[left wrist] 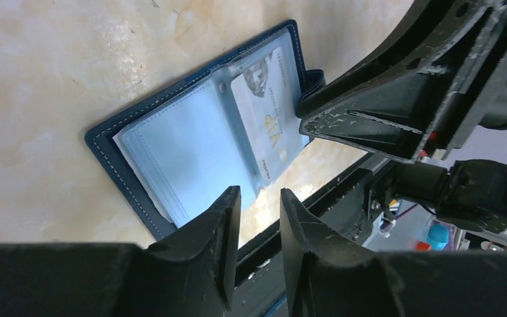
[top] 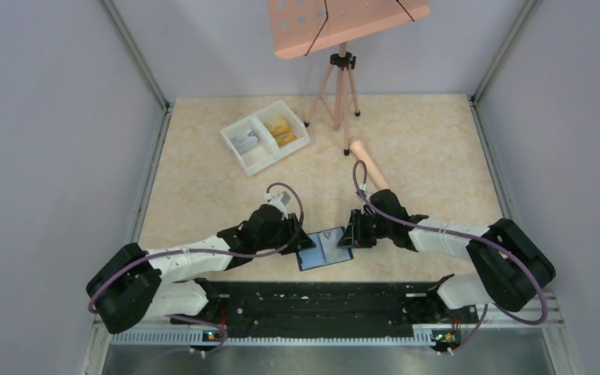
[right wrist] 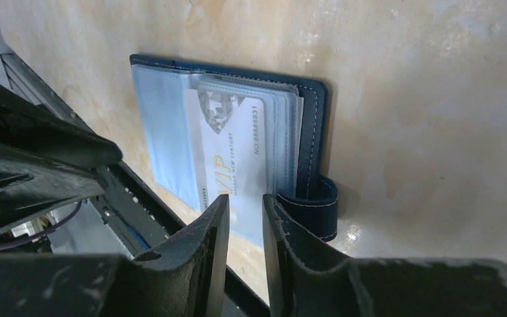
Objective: Take the credit cards out of the card holder
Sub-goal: Remove the credit card from the card holder.
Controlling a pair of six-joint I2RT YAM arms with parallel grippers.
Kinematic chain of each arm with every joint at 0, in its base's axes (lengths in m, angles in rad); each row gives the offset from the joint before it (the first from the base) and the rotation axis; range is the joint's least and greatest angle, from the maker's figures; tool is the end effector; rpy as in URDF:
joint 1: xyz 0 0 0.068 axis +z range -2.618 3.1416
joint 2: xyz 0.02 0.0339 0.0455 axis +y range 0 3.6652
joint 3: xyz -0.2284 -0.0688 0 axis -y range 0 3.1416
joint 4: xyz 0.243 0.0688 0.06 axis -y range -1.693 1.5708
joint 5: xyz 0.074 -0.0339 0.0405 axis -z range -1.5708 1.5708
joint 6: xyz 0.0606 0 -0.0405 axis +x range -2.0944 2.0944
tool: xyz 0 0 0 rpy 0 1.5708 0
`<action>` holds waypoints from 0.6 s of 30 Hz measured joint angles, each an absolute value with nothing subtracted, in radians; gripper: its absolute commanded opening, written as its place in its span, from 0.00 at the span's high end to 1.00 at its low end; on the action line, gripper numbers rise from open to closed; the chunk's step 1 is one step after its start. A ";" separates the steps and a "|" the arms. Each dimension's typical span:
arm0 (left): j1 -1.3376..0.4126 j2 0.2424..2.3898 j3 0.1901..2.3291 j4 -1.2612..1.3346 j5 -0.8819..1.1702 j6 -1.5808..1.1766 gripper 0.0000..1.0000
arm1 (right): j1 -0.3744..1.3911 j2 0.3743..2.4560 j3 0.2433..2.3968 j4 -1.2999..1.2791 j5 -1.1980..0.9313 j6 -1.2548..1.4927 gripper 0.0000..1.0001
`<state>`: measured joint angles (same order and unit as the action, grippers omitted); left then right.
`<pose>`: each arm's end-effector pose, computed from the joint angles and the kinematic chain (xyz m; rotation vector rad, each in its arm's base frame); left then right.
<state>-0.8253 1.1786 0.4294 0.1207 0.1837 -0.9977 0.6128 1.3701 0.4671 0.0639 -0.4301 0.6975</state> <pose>0.1679 -0.1982 0.1245 -0.0969 2.4649 -1.1312 0.1968 0.1692 0.0876 -0.1078 2.6196 1.0624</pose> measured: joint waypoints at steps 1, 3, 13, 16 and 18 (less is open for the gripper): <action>-0.838 1.194 0.429 0.130 0.171 -1.000 0.65 | 0.613 1.370 0.460 0.073 -0.430 0.699 0.75; -0.863 1.227 0.430 0.148 0.149 -1.003 0.65 | 0.613 1.367 0.446 0.098 -0.431 0.700 0.75; -0.934 1.392 0.453 0.247 0.066 -1.032 0.62 | 0.613 1.355 0.397 0.183 -0.432 0.715 0.77; -0.938 1.431 0.476 0.275 0.056 -1.040 0.62 | 0.613 1.350 0.389 0.196 -0.431 0.719 0.77; -0.939 1.452 0.487 0.294 0.051 -1.044 0.62 | 0.613 1.342 0.380 0.200 -0.430 0.719 0.77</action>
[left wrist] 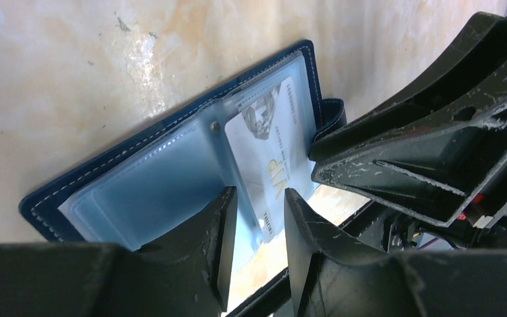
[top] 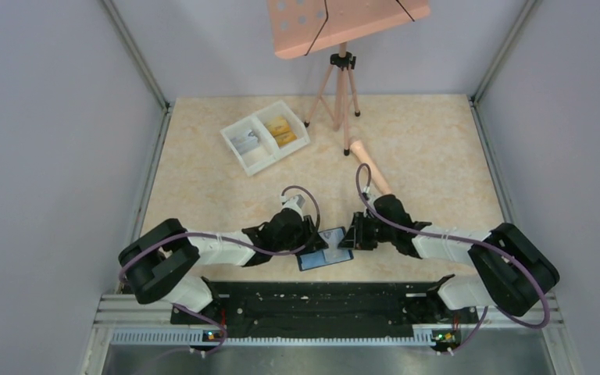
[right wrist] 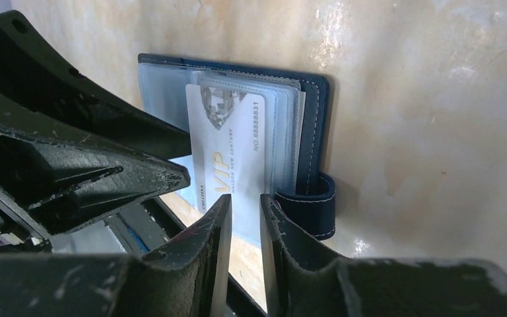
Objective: Take the credit cards out of the card holder
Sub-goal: Remove the credit card from the card holder.
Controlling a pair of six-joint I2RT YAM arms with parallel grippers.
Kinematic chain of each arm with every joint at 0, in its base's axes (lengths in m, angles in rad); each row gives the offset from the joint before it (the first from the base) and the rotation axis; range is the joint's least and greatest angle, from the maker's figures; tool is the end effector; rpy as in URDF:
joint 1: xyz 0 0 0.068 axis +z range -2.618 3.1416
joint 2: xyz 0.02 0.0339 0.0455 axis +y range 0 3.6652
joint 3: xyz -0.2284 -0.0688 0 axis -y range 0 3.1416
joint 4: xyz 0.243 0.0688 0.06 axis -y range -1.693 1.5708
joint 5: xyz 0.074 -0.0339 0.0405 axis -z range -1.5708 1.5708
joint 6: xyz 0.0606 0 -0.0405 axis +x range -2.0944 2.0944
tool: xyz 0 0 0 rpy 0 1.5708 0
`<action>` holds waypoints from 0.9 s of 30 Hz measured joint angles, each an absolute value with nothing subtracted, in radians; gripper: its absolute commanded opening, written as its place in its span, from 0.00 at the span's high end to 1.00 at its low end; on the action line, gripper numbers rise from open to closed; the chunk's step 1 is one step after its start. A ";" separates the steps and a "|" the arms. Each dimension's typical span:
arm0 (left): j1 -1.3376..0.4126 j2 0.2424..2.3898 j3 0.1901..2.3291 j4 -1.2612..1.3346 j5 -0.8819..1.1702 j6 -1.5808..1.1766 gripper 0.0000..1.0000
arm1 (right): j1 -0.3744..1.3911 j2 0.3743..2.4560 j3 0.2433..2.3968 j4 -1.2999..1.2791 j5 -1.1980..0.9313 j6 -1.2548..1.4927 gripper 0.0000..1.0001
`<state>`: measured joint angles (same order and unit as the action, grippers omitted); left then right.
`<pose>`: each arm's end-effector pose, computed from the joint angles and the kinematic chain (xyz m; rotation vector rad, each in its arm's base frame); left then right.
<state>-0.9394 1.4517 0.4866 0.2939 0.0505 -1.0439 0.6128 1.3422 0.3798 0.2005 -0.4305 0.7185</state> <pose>0.1663 -0.2326 0.0910 -0.0998 2.4895 -1.0411 0.1898 0.1643 0.0818 -0.1031 2.5453 1.1066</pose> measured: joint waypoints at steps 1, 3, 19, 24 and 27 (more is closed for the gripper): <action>-0.940 1.460 0.490 0.302 0.049 -1.045 0.62 | 0.613 1.338 0.377 0.200 -0.430 0.719 0.77; -0.941 1.476 0.492 0.316 0.046 -1.047 0.63 | 0.613 1.333 0.372 0.201 -0.431 0.719 0.77; -0.945 1.515 0.514 0.332 0.036 -1.067 0.79 | 0.613 1.316 0.358 0.201 -0.429 0.722 0.78; -0.944 1.512 0.511 0.330 0.031 -1.090 1.00 | 0.613 1.311 0.353 0.200 -0.426 0.726 0.78; -0.944 1.480 0.497 0.334 0.033 -1.106 1.00 | 0.613 1.309 0.353 0.199 -0.423 0.727 0.78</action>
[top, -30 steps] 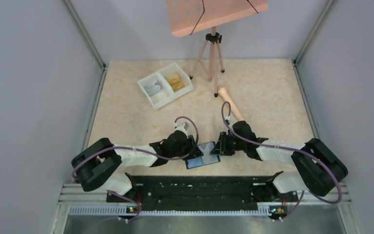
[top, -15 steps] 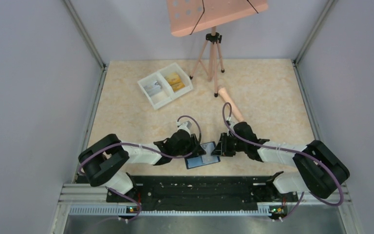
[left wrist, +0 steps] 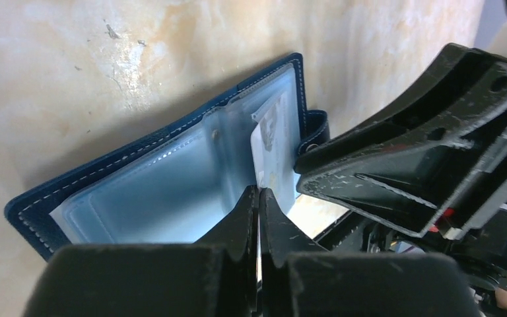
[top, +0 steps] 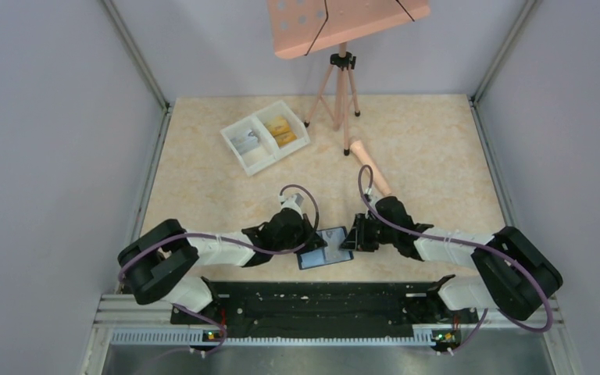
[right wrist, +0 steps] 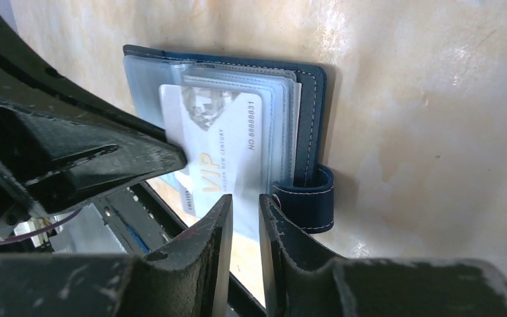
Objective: Take the credit cards out of the card holder
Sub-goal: Remove the credit card from the card holder.
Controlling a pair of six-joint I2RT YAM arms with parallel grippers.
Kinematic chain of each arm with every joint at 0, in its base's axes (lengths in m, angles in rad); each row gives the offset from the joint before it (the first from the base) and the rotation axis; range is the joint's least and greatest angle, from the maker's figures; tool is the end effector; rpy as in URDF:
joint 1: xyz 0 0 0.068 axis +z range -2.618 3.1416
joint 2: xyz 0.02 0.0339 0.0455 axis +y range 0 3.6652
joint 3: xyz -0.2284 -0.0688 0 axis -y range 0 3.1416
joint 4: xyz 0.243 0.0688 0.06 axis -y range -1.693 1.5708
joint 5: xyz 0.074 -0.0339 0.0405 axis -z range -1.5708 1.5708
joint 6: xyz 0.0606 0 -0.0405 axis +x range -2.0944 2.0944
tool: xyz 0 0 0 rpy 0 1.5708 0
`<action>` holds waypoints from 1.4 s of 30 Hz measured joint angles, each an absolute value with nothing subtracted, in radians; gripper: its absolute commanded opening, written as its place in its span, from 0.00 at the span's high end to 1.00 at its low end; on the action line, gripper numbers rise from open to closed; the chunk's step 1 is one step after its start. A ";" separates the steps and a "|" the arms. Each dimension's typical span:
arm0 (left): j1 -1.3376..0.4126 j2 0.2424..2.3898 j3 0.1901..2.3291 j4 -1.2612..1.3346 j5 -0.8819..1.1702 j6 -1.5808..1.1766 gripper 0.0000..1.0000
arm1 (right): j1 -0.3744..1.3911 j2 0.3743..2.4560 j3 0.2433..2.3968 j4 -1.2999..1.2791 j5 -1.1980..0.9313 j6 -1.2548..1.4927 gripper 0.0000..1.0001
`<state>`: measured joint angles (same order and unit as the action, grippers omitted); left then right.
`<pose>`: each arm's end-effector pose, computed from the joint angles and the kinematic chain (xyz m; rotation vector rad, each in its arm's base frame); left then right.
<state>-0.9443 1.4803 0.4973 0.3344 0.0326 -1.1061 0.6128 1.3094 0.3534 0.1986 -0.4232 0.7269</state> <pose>0.1692 -0.2371 0.0907 -0.1803 2.4722 -1.0736 0.1853 0.1607 0.0814 -0.0895 2.5419 1.1038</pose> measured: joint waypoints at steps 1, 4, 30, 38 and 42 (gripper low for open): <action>-0.944 1.467 0.493 0.334 0.033 -1.107 1.00 | 0.613 1.309 0.353 0.199 -0.423 0.727 0.78; -0.943 1.422 0.479 0.318 0.031 -1.110 1.00 | 0.613 1.308 0.353 0.199 -0.423 0.727 0.78; -0.910 1.062 0.416 0.018 -0.027 -1.010 1.00 | 0.612 1.181 0.370 0.095 -0.469 0.645 0.75; -0.909 0.991 0.496 -0.078 0.051 -0.844 1.00 | 0.612 1.104 0.533 0.022 -0.595 0.521 0.60; -0.909 0.985 0.553 -0.099 0.169 -0.770 1.00 | 0.612 1.080 0.590 -0.025 -0.679 0.460 0.62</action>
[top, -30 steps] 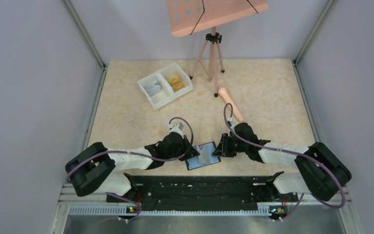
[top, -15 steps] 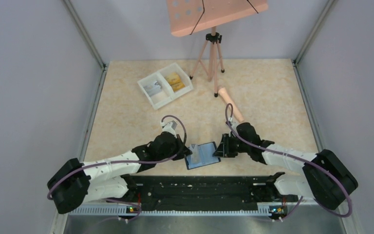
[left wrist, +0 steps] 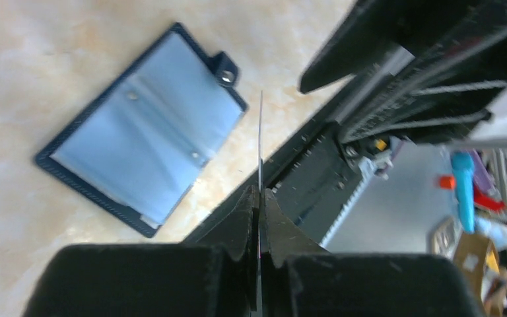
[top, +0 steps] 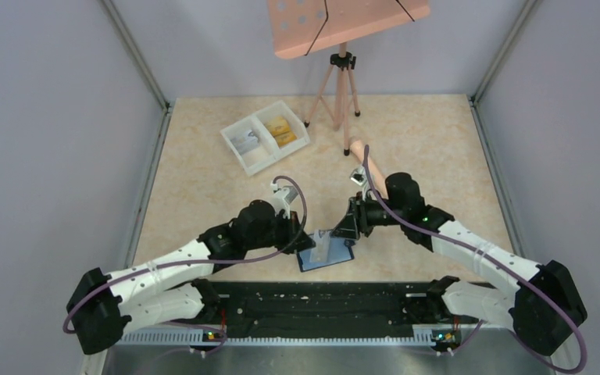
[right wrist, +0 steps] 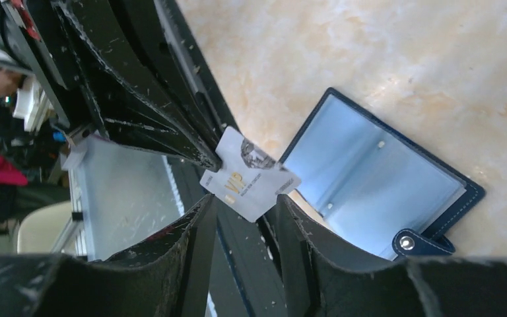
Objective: Take the credit cards out of the card holder
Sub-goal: Remove the credit card from the card holder.
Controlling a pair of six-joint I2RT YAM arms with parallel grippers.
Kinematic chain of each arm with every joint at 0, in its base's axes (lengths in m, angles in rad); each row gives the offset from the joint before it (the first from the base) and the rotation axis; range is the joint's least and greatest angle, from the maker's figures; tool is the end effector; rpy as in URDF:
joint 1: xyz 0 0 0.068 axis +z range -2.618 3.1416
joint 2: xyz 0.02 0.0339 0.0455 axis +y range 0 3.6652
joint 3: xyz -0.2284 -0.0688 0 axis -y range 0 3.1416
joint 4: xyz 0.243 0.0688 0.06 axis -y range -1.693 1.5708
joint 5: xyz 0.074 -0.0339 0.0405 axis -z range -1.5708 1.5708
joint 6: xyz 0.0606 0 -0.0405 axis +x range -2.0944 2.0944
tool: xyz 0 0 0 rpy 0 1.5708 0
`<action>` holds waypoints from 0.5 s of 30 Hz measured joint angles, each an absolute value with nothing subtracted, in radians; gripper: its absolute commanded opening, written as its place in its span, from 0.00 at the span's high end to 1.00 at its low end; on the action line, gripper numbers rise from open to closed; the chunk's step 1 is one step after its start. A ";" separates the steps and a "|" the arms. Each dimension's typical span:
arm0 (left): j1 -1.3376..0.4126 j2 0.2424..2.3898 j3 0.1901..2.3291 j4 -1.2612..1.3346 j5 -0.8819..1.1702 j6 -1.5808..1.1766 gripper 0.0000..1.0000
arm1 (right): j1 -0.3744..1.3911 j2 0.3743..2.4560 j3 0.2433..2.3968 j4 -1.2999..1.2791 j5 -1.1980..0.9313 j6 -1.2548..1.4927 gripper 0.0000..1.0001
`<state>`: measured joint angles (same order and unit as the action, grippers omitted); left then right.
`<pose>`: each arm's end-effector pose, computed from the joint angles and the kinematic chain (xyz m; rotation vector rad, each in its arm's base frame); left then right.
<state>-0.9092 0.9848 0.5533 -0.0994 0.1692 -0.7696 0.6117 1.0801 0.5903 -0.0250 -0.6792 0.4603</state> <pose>0.1485 -0.2073 0.1890 0.2745 2.3097 -1.1214 0.1914 0.1807 0.1939 -0.6197 2.1639 1.3262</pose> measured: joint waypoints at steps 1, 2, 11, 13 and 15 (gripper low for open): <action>-0.909 0.978 0.560 -0.099 0.200 -0.756 1.00 | 0.612 1.073 0.599 -0.039 -0.707 0.443 0.62; -0.909 0.970 0.563 -0.098 0.237 -0.745 1.00 | 0.612 1.069 0.606 -0.050 -0.727 0.430 0.62; -0.909 0.970 0.589 -0.097 0.458 -0.688 1.00 | 0.612 1.116 0.664 -0.145 -0.889 0.317 0.67; -0.909 0.984 0.598 -0.096 0.480 -0.681 1.00 | 0.612 1.124 0.664 -0.155 -0.915 0.310 0.69; -0.909 1.002 0.607 -0.096 0.498 -0.678 1.00 | 0.612 1.126 0.664 -0.164 -0.935 0.306 0.74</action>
<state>-0.9092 1.0019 0.6071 -0.0959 0.4980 -0.6777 0.6121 1.1263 0.6640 -0.1642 -0.9348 0.3058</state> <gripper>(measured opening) 0.011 0.314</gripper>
